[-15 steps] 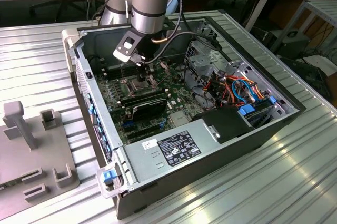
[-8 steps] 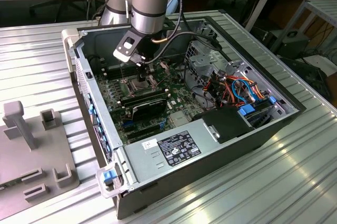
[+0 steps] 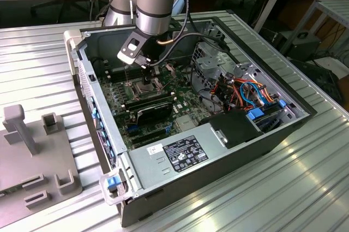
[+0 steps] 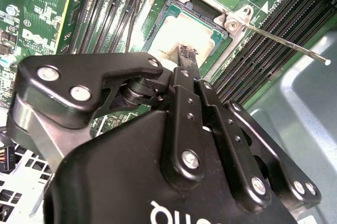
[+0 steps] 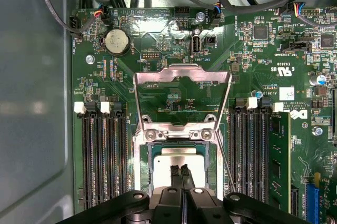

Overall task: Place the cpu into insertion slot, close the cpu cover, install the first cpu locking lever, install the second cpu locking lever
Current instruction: 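Close the cpu cover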

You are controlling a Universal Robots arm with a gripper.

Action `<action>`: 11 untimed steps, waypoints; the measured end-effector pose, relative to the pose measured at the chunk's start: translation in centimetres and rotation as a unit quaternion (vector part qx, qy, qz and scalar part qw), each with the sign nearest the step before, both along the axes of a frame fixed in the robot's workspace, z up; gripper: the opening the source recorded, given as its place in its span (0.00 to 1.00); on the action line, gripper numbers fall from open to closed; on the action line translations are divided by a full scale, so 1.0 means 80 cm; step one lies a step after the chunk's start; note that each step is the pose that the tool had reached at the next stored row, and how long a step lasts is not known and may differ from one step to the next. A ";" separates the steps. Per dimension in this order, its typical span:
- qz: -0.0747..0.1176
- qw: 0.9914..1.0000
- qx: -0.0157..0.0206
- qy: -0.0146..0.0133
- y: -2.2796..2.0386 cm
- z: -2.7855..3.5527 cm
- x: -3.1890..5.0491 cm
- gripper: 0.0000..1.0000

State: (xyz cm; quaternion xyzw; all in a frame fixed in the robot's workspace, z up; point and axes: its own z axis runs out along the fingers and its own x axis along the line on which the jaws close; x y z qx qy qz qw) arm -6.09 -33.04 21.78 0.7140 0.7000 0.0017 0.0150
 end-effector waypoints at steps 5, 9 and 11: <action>0.000 1.000 -0.003 0.000 0.0002 0.0147 0.000 0.11; 0.000 1.000 -0.006 0.000 0.0006 0.0275 0.000 0.11; 0.000 1.000 -0.007 0.000 0.0006 0.0338 0.000 0.11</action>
